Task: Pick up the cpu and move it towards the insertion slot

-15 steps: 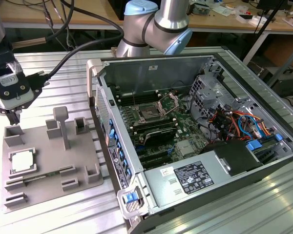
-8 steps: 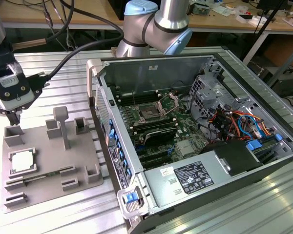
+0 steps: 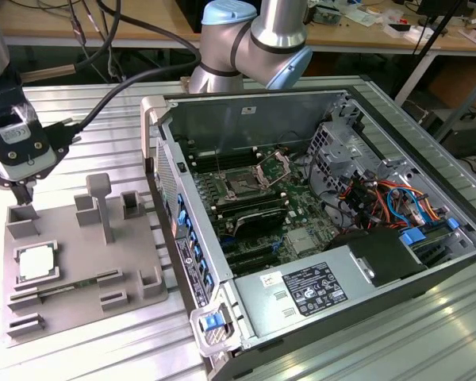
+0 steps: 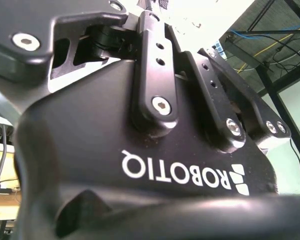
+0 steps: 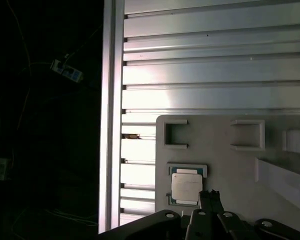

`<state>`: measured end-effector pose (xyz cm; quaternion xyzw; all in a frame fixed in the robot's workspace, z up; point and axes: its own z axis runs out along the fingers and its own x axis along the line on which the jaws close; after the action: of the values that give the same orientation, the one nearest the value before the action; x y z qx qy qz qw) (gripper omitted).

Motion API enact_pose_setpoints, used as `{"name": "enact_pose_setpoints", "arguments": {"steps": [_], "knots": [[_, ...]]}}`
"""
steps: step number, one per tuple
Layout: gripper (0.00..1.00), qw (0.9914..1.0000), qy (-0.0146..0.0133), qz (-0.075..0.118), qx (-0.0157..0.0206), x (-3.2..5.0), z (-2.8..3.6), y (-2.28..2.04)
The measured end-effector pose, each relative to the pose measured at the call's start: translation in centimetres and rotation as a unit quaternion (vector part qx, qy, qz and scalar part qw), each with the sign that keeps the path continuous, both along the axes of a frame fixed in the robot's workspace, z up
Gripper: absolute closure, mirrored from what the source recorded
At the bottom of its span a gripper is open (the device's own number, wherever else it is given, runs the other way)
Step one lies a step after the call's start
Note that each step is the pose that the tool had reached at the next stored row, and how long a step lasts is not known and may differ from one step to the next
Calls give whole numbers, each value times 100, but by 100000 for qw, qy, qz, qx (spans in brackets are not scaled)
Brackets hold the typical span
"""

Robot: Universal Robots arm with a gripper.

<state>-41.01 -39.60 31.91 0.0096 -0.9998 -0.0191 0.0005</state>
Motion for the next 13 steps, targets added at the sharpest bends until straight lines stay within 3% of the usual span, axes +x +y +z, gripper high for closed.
{"name": "enact_pose_setpoints", "arguments": {"steps": [13], "knots": [[89, 100000, -3, -2, 1, 0, -26, 0]]}}
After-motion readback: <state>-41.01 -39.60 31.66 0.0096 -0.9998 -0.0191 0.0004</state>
